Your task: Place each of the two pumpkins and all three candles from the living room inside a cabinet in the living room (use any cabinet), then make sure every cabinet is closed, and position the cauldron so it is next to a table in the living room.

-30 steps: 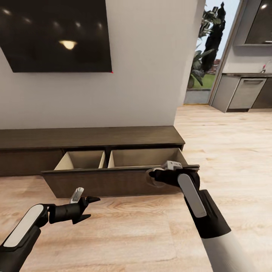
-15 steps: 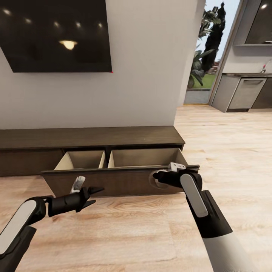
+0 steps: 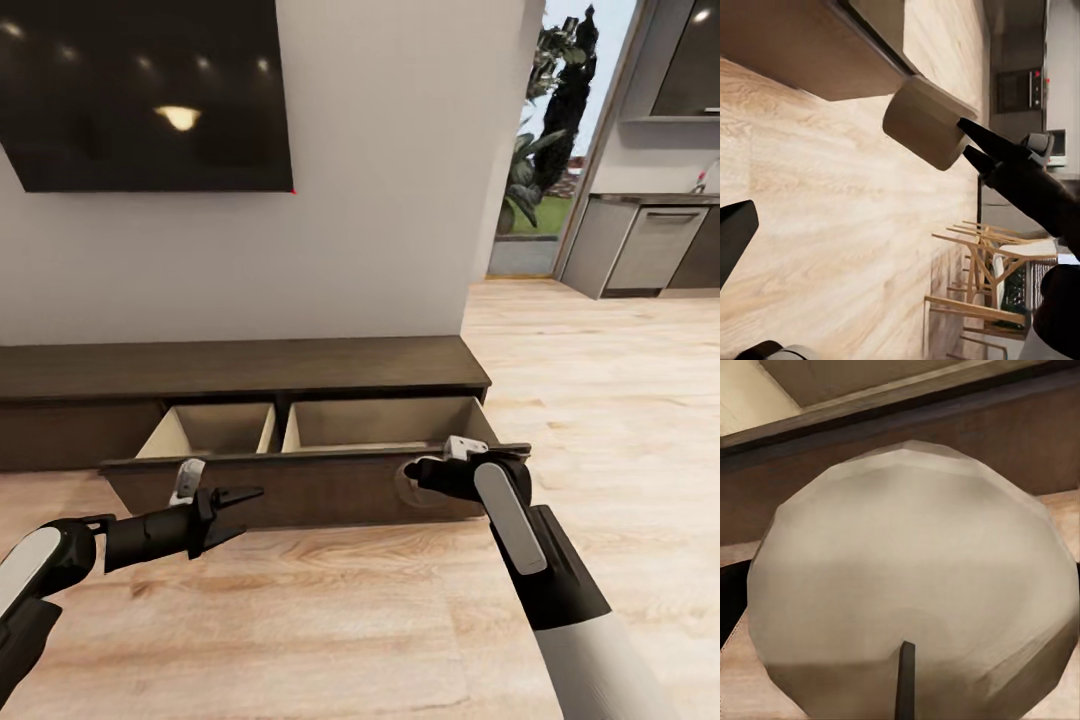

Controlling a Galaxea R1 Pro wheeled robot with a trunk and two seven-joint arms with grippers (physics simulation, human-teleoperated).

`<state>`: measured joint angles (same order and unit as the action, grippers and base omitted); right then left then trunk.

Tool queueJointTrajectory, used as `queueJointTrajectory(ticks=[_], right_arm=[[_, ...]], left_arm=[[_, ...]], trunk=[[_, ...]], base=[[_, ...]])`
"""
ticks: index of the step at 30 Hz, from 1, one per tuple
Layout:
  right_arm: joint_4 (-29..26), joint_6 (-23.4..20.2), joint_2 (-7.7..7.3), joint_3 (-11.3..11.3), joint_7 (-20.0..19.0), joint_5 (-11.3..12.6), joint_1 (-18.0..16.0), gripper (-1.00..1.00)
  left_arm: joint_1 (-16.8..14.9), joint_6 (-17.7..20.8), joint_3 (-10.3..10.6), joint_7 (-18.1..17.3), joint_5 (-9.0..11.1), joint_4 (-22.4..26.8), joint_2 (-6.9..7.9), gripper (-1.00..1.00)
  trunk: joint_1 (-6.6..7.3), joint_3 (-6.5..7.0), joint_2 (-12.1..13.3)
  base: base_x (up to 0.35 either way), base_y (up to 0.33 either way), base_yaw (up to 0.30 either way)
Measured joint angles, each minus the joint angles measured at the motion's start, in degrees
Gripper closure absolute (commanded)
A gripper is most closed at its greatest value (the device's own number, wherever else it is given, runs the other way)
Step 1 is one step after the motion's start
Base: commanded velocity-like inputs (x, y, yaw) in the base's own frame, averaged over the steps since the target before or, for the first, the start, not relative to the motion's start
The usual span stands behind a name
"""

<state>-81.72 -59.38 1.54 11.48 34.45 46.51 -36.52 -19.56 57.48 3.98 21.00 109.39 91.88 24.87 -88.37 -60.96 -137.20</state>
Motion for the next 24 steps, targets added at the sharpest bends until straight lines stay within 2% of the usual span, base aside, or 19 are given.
queueJointTrajectory(ticks=[4,5,6,7,9,13,24], right_arm=[[-4.9,0.0,-0.05,-0.2,0.0,0.1,0.6,1.00],[-5.7,1.0,-0.05,-3.1,-0.1,0.7,1.1,1.00],[-5.9,0.4,-0.07,-5.4,-0.1,-1.5,1.3,1.00],[-6.1,0.6,-0.07,-7.2,-0.1,-1.1,1.3,1.00],[-6.2,0.9,-0.06,-9.5,-0.2,0.0,1.4,1.00],[-6.3,0.8,-0.05,-10.4,-0.3,-0.1,1.5,1.00],[-5.9,1.2,-0.14,-10.5,-0.7,0.1,1.7,1.00]], left_arm=[[0.0,0.0,1.1,-0.1,0.0,0.0,-0.14,-1.00],[0.0,0.0,2.0,-0.1,0.1,0.0,-0.24,-1.00],[0.0,0.0,2.4,-0.1,0.1,0.0,-0.26,-1.00],[0.0,0.0,2.7,-0.1,0.0,0.0,-0.27,-1.00],[0.0,0.0,3.0,-0.1,0.0,0.1,-0.29,-1.00],[0.0,0.0,3.2,-0.1,0.0,0.1,-0.38,-1.00],[0.0,0.0,3.2,-0.1,0.0,0.1,-0.49,-1.00]], trunk=[[-0.02,0.00,0.0],[-0.02,0.01,0.0],[-0.02,0.00,0.0],[-0.02,0.00,0.0],[-0.01,0.00,0.0],[-0.01,0.00,0.0],[-0.02,0.00,0.0]], base=[[0.033,-0.013,0.000],[0.006,-0.003,0.000],[0.020,-0.022,0.000],[0.046,-0.057,0.000],[0.085,-0.150,0.000],[0.093,-0.170,0.000],[0.044,-0.045,0.000]])
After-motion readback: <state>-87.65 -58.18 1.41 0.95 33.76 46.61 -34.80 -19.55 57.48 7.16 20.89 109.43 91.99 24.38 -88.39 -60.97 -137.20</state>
